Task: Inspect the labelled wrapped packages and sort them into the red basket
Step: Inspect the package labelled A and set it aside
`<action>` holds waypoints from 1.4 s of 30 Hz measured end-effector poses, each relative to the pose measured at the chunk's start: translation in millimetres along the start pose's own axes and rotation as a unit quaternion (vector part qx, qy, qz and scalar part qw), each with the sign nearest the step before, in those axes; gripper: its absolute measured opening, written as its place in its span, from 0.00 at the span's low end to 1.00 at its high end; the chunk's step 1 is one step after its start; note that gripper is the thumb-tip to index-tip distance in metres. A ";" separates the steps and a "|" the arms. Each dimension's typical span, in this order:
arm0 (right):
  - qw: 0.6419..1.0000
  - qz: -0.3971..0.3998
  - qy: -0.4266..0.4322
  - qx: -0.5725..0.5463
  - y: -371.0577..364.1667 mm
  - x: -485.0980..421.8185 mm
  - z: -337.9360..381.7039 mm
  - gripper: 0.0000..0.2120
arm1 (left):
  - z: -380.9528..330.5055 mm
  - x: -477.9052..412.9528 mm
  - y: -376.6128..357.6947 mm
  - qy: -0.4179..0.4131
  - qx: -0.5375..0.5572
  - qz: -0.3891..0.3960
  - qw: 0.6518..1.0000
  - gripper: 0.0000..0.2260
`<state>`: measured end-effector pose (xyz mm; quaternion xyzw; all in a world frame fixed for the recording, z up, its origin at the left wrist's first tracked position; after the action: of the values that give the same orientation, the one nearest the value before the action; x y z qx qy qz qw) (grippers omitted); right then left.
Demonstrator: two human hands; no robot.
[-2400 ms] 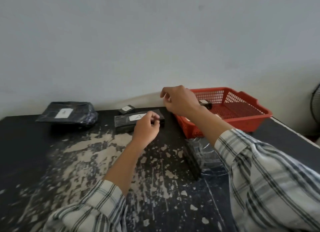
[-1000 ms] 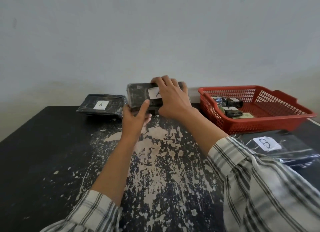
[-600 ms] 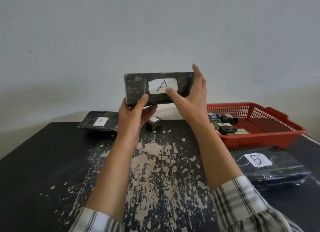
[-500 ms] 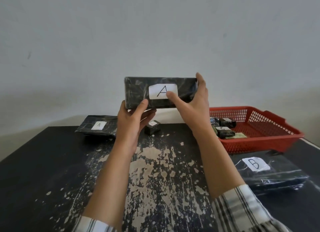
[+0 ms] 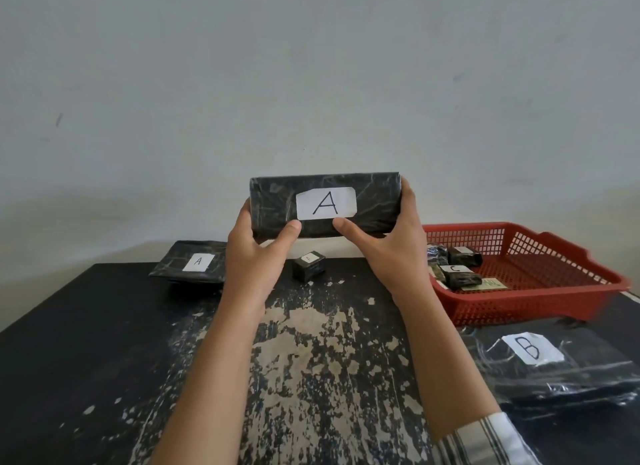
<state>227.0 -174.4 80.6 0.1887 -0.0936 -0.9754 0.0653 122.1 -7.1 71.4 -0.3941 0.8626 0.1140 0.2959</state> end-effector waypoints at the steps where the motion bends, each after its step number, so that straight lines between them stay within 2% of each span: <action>1: 1.000 -0.004 -0.002 -0.003 -1.0 0.2 -1.0 0.54 | -2.4 0.4 0.3 -0.001 -0.004 0.001 1.000 0.18; 7: 1.000 -0.007 -0.004 -0.016 -6.6 4.7 -2.7 0.53 | 1.3 0.8 1.2 0.010 -0.041 -0.015 0.999 0.35; 11: 1.000 0.003 0.001 -0.012 -5.8 6.7 -0.9 0.52 | 4.3 3.4 -0.2 0.012 -0.050 -0.042 0.998 0.31; 21: 0.999 -0.011 -0.025 -0.033 -2.6 9.3 -1.5 0.48 | 0.0 3.1 -2.6 0.002 -0.092 -0.020 0.996 0.38; 29: 1.000 0.014 -0.011 -0.014 -3.0 12.4 7.1 0.49 | 0.9 3.7 7.2 0.051 -0.044 -0.061 0.996 0.32; 32: 0.998 0.034 -0.039 -0.024 0.1 12.0 8.2 0.43 | 0.3 0.8 11.6 0.047 -0.049 -0.067 0.995 0.32; 36: 0.998 0.017 -0.056 -0.020 5.3 9.0 4.7 0.34 | -4.8 0.1 12.4 0.039 -0.055 -0.049 0.996 0.32; 42: 0.998 0.022 -0.055 -0.030 8.9 6.8 2.5 0.36 | -10.7 -1.4 18.2 0.073 0.016 -0.038 0.996 0.21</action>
<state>220.6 -183.8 82.3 0.1310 -0.0718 -0.9850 0.0868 104.7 1.3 80.2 -0.4291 0.8681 0.0595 0.2422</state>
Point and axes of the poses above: each hand's wrist, its own x-axis away from the middle knuckle, its own y-axis out of the back of the hand, z = x × y, the point moved 4 cm from there along -x, towards the middle knuckle, and after that the axes turned 12 degrees about -y, right-handed, at the moved point
